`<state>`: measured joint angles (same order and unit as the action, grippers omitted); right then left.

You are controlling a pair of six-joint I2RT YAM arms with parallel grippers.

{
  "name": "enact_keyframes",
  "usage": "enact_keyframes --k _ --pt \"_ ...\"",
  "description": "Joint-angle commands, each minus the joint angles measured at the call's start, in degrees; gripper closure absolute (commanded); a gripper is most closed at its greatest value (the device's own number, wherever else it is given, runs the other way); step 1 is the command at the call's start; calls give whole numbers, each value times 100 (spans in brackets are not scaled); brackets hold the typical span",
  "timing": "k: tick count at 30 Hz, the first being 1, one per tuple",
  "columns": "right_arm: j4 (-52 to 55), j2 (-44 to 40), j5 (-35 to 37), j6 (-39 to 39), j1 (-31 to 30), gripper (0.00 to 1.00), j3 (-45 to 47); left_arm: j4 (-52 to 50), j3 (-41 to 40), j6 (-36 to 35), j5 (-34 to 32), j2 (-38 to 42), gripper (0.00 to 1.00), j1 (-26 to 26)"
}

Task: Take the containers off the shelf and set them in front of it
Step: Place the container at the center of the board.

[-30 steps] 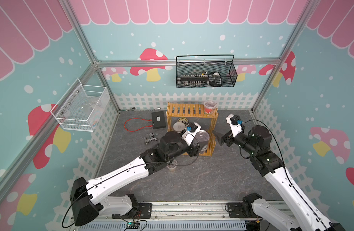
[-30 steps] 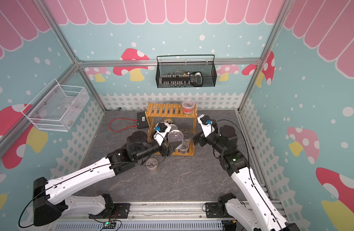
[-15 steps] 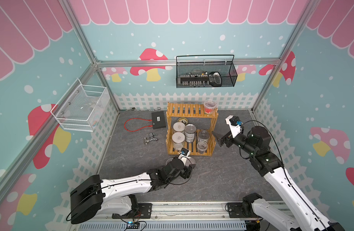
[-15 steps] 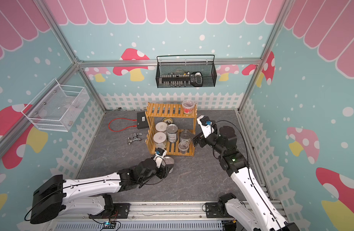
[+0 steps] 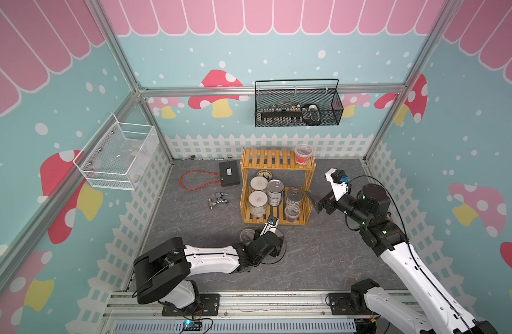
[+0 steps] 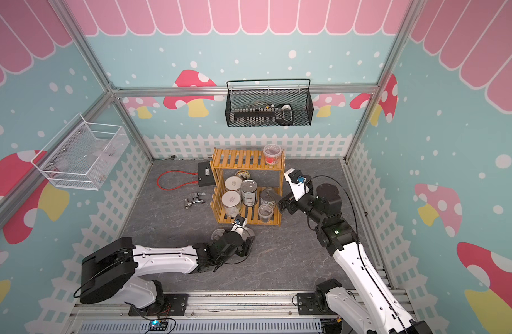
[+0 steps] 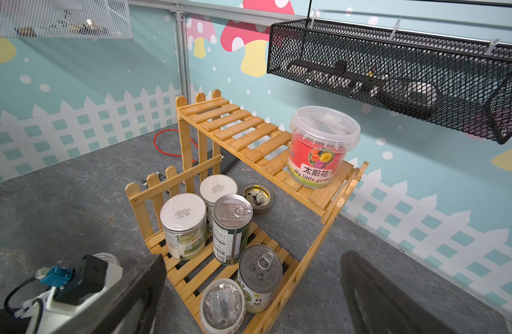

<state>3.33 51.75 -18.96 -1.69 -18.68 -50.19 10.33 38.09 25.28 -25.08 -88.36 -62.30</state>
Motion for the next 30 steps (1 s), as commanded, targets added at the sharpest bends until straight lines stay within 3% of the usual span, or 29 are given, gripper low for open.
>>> enact_keyframes --k 1,9,18,30 --pt "-131 -86 -48 10 44 1 96 178 273 32 -77 -205 34 25" --pt "-122 -103 -15 -15 48 1 124 155 378 57 98 -468 28 52" --pt "-190 -57 -68 18 48 1 174 9 285 78 179 -213 17 78" --pt "-136 -33 -186 43 53 1 6 -369 330 -80 135 414 11 87"
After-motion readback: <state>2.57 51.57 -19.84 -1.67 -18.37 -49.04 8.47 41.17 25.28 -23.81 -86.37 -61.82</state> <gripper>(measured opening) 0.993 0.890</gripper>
